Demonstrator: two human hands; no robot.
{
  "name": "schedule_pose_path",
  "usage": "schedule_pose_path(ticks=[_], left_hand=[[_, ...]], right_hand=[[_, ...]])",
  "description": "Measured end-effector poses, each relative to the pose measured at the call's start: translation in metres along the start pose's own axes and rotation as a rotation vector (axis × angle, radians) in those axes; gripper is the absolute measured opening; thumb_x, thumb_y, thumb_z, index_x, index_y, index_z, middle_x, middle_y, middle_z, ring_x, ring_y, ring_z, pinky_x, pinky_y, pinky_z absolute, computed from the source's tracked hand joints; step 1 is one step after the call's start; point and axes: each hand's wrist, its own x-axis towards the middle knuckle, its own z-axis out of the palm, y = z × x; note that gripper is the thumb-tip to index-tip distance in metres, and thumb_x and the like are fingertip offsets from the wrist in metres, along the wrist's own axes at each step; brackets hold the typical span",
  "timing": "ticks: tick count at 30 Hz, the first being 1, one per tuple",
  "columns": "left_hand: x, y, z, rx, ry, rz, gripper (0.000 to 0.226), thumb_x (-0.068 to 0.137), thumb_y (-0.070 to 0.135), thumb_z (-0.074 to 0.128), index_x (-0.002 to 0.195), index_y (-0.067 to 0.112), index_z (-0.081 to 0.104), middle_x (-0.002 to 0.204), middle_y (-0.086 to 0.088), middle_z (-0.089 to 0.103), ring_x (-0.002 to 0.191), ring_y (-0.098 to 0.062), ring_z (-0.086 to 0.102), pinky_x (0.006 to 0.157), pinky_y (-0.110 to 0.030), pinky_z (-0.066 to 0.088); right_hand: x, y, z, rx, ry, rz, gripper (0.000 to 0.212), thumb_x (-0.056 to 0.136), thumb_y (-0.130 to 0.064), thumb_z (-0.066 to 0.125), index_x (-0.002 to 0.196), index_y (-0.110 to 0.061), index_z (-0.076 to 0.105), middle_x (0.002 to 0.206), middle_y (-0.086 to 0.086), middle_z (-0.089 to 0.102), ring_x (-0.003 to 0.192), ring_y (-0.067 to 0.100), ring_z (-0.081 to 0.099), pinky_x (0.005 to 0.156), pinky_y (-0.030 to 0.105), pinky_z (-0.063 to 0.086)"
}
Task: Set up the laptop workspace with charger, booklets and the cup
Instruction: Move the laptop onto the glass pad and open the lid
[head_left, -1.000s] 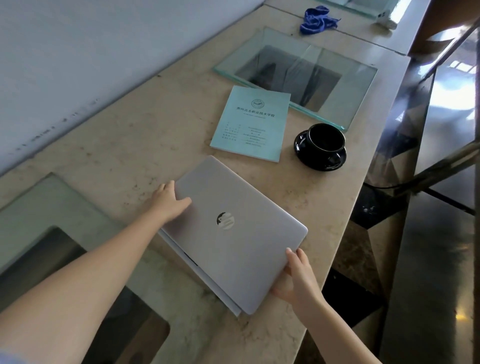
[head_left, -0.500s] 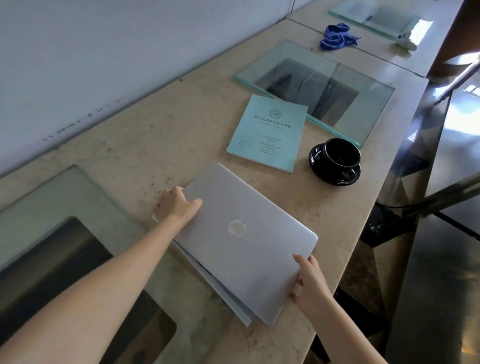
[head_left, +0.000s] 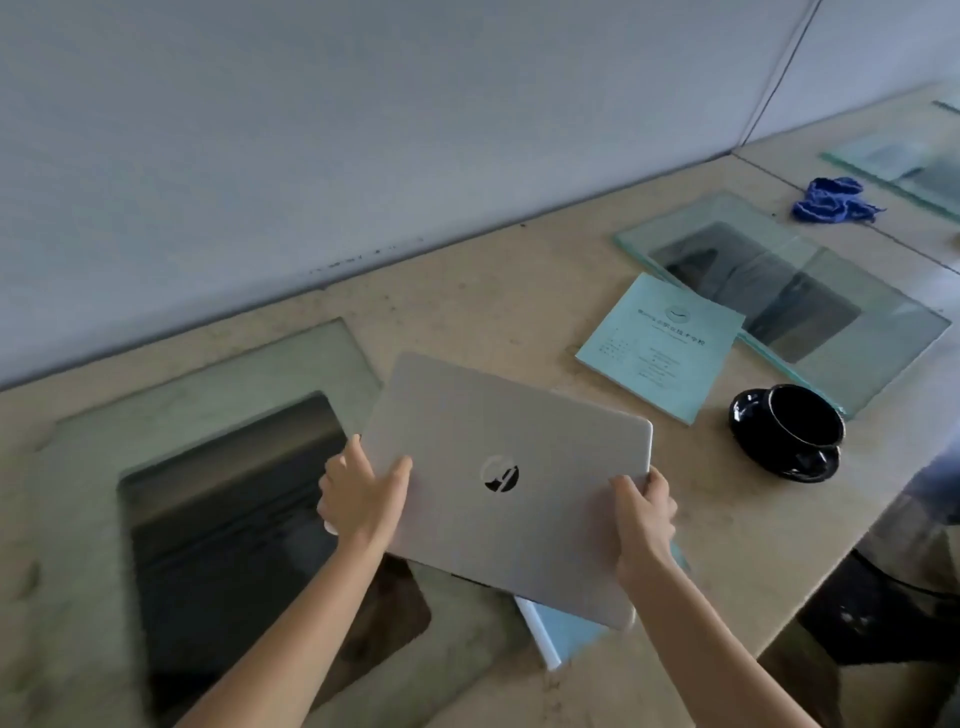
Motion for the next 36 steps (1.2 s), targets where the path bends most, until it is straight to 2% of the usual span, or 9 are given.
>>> schedule_pose_path(ticks=[3,10,13,17,21,27,36], left_hand=[[-0.006,-0.035,-0.03,-0.027,0.058,-0.123,0.055,0.083,0.039,0.055,0.13,0.014,0.042,0.132,-0.018,0.046,0.119,-0.038,0.043,0.102,-0.054,0.035],[-0.029,-0.112,-0.086,-0.149,0.27,-0.421,0.041,0.079,0.036,0.058,0.11,0.01,0.05,0.115,-0.017,0.055,0.109,-0.039,0.05,0.095,-0.054,0.04],[-0.042,-0.143,-0.096,-0.235,0.337,-0.524,0.052,0.082,0.034,0.059,0.125,0.007,0.047,0.127,-0.019,0.051,0.118,-0.039,0.046,0.1,-0.053,0.038],[-0.058,-0.176,-0.099,-0.322,0.39,-0.618,0.067,0.082,0.035,0.055,0.141,0.01,0.035,0.145,-0.018,0.038,0.133,-0.035,0.035,0.109,-0.051,0.028],[-0.06,-0.195,-0.099,-0.311,0.397,-0.658,0.067,0.084,0.035,0.054,0.142,0.007,0.033,0.145,-0.02,0.037,0.134,-0.035,0.034,0.11,-0.048,0.028],[-0.05,-0.202,-0.091,-0.333,0.343,-0.672,0.071,0.086,0.037,0.051,0.146,0.009,0.023,0.151,-0.019,0.026,0.14,-0.033,0.023,0.112,-0.047,0.019],[-0.037,-0.21,-0.092,-0.289,0.319,-0.672,0.07,0.082,0.038,0.052,0.142,0.011,0.028,0.147,-0.017,0.031,0.134,-0.035,0.028,0.106,-0.051,0.024]], right_hand=[[-0.014,-0.01,0.032,-0.08,-0.126,-0.047,0.052,0.089,-0.024,0.048,0.14,-0.022,0.039,0.142,0.01,0.038,0.128,0.033,0.03,0.107,0.044,0.028],[-0.059,-0.018,0.117,-0.265,-0.401,-0.157,0.052,0.087,-0.021,0.049,0.138,-0.02,0.041,0.141,0.011,0.04,0.129,0.033,0.03,0.104,0.048,0.03],[-0.077,-0.014,0.148,-0.354,-0.462,-0.218,0.05,0.086,-0.022,0.049,0.135,-0.018,0.042,0.14,0.014,0.041,0.128,0.035,0.031,0.104,0.047,0.029],[-0.097,-0.004,0.18,-0.449,-0.558,-0.285,0.047,0.085,-0.025,0.049,0.131,-0.018,0.043,0.138,0.012,0.042,0.128,0.033,0.034,0.099,0.044,0.031],[-0.105,0.001,0.201,-0.536,-0.584,-0.295,0.05,0.089,-0.026,0.047,0.137,-0.019,0.04,0.141,0.012,0.039,0.129,0.033,0.031,0.101,0.046,0.031],[-0.103,0.006,0.206,-0.585,-0.56,-0.305,0.051,0.09,-0.027,0.049,0.139,-0.019,0.037,0.14,0.012,0.039,0.128,0.032,0.033,0.101,0.048,0.032],[-0.102,0.023,0.204,-0.611,-0.552,-0.243,0.052,0.089,-0.027,0.049,0.139,-0.017,0.038,0.142,0.011,0.035,0.13,0.031,0.029,0.103,0.049,0.031]])
